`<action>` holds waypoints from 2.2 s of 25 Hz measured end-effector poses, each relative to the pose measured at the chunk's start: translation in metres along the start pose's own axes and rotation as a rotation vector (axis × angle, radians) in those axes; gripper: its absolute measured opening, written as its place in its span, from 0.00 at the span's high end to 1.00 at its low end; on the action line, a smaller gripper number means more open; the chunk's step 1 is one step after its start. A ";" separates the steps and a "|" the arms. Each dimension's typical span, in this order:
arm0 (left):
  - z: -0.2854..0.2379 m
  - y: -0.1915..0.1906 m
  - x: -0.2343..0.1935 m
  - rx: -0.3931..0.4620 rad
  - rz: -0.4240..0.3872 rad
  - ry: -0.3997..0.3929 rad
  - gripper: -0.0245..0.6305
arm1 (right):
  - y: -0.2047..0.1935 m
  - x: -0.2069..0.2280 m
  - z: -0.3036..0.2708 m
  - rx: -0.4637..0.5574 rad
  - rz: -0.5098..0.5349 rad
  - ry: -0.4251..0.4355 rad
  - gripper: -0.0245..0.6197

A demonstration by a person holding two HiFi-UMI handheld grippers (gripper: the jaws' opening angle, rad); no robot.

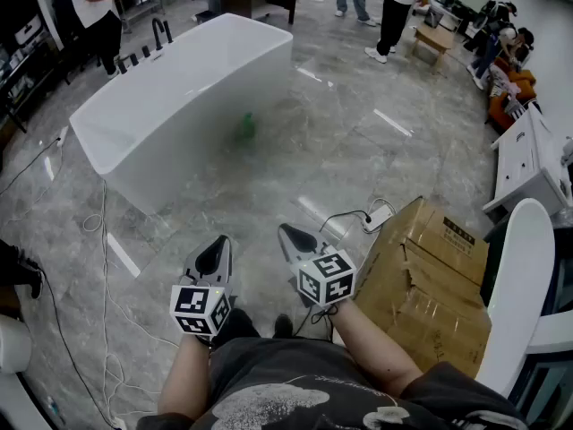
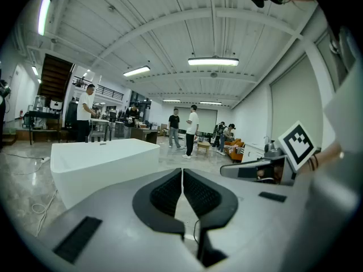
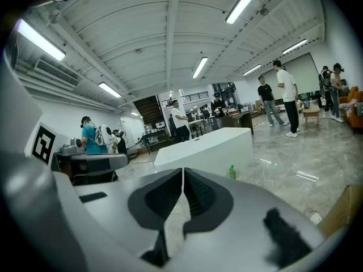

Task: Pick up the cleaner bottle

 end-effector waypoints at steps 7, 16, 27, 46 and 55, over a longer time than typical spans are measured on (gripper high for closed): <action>0.006 0.003 -0.006 0.000 0.016 0.019 0.93 | -0.001 -0.005 0.003 -0.006 0.009 0.014 0.92; 0.008 -0.004 0.003 -0.013 0.029 -0.009 0.94 | -0.005 -0.009 0.007 0.005 -0.005 0.023 0.92; 0.000 -0.007 -0.008 -0.023 0.025 0.027 0.94 | -0.014 0.016 0.007 -0.006 -0.049 -0.047 0.91; -0.174 0.002 -0.137 -0.034 0.076 -0.025 0.94 | 0.009 0.110 -0.153 -0.080 -0.059 -0.196 0.91; -0.224 0.018 -0.217 -0.037 0.097 -0.025 0.94 | 0.030 0.116 -0.244 -0.101 -0.033 -0.193 0.91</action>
Point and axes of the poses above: the fingertips, and each gripper's own axes: z backward along the fingers, x to its right, y out of its top, the point moved 2 cm from there along z, backward along the fingers, and after that the axes turned 13 degrees about x, right-handed, at the moved point
